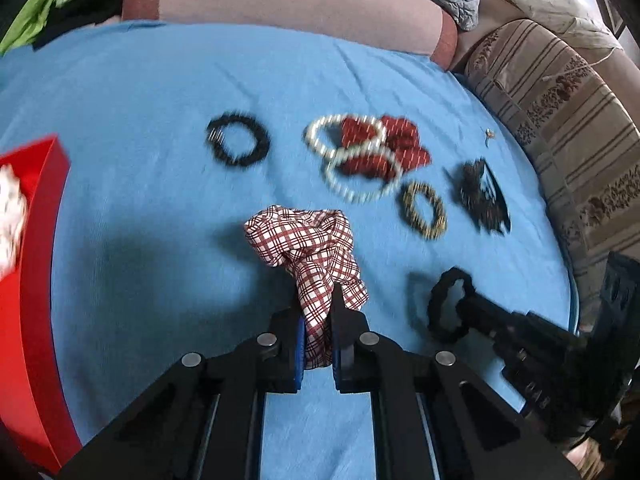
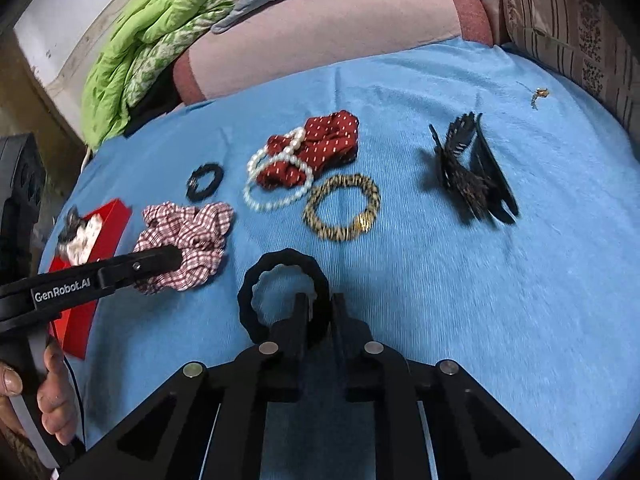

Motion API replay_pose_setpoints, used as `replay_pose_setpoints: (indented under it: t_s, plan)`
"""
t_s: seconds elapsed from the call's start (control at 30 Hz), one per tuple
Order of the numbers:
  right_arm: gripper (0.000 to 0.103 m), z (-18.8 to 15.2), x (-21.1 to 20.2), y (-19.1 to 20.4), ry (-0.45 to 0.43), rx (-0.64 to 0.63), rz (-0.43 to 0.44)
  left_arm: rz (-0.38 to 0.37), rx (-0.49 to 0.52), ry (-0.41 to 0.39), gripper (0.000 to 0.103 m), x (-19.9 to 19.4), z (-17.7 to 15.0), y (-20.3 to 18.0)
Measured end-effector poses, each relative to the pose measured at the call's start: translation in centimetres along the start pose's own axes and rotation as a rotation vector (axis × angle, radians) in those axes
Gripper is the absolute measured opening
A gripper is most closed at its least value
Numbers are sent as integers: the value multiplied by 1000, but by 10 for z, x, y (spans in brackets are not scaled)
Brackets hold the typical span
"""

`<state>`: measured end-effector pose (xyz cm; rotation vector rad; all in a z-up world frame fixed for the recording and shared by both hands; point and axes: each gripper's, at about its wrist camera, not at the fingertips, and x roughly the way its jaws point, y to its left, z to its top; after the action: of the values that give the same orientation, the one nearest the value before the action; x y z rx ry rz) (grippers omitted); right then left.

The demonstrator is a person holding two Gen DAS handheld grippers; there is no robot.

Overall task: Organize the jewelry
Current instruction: 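Grasp the red plaid scrunchie with the left tool while the right grasps a black hair tie, then carry the plaid scrunchie and black hair tie into the red tray and release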

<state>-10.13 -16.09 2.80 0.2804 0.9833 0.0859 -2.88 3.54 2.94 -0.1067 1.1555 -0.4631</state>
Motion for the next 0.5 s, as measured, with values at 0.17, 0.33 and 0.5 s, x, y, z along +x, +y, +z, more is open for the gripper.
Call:
replay_pose_setpoints:
  t_s: [0.17,0.33,0.5]
  plan:
    - [15,-9,4,1,25,-12,-32,3,-56,-1,19,3,-11,16]
    - [20,-8,8,-3,28,12,-47,7,-53,-12,28,3,-6,19]
    - [32,-6,11,-2,19,18,-47,-1,-65,-15,35,8,-1,18]
